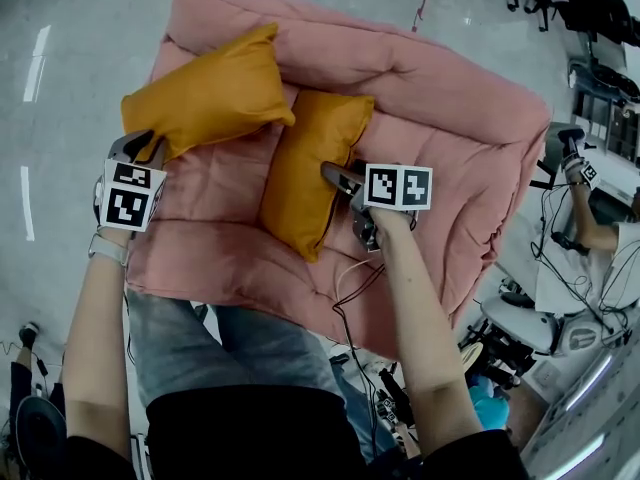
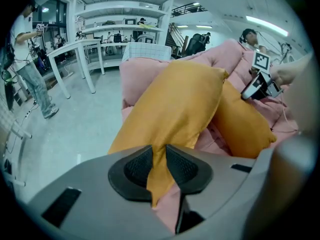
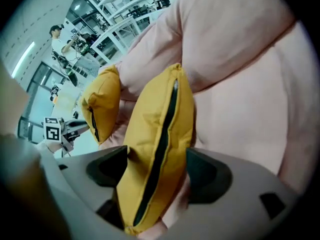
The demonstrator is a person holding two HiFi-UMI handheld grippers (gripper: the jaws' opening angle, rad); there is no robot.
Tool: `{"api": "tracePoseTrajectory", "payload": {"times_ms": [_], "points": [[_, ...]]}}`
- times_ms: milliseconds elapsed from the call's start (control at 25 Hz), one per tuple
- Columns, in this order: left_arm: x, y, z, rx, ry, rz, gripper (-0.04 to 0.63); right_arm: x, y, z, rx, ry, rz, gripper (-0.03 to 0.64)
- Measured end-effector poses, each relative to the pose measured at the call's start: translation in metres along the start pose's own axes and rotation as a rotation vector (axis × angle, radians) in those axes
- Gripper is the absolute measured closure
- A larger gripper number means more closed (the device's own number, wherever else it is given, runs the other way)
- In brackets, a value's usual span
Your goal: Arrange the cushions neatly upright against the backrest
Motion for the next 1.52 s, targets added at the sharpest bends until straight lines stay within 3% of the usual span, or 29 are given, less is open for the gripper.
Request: {"api": "tracePoseTrajectory", "payload": {"times_ms": [240, 560, 720, 800, 1040, 1320, 1520], "points": [[-0.002, 0.000, 0.004, -0.001, 0.009, -0.030, 0.502, -0.052, 0.001, -0.016, 0.013, -0.033, 0.073, 0.255], [-0.004, 0.000, 0.005, 0.013, 0.012, -0.048, 0.502, -0.156, -0.007, 0.017, -0.015, -0.191, 0.192, 0.222], [-0.003, 0.001, 0.005, 0.015, 0.013, -0.048, 0.502, -0.160, -0.001, 0.030, 0.005, -0.143, 0.297, 0.337], [-0.003, 0.000, 0.006, 0.017, 0.012, -0.046, 0.502, -0.159, 0.002, 0.038, -0.006, -0.142, 0.307, 0.357], [-0.002, 0.001, 0.006, 0.023, 0.016, -0.042, 0.502, -0.158, 0.010, 0.056, -0.038, -0.137, 0.304, 0.360], [-0.007, -0.001, -0.001, 0.011, 0.027, -0.031, 0.500, -0.160, -0.014, 0.030, -0.009, -0.167, 0.241, 0.302], [-0.008, 0.007, 0.004, -0.010, 0.034, -0.020, 0.499, -0.139, -0.012, -0.022, -0.032, -0.042, 0.226, 0.301]]}}
Point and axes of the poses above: the fingertips, and each gripper's own axes: z forward along the fingers, y to its right, x out of its top, the point moved 2 cm from there along -z, backward along the fingers, and after that the axes turned 9 degrees about z, right-handed, at the moved point
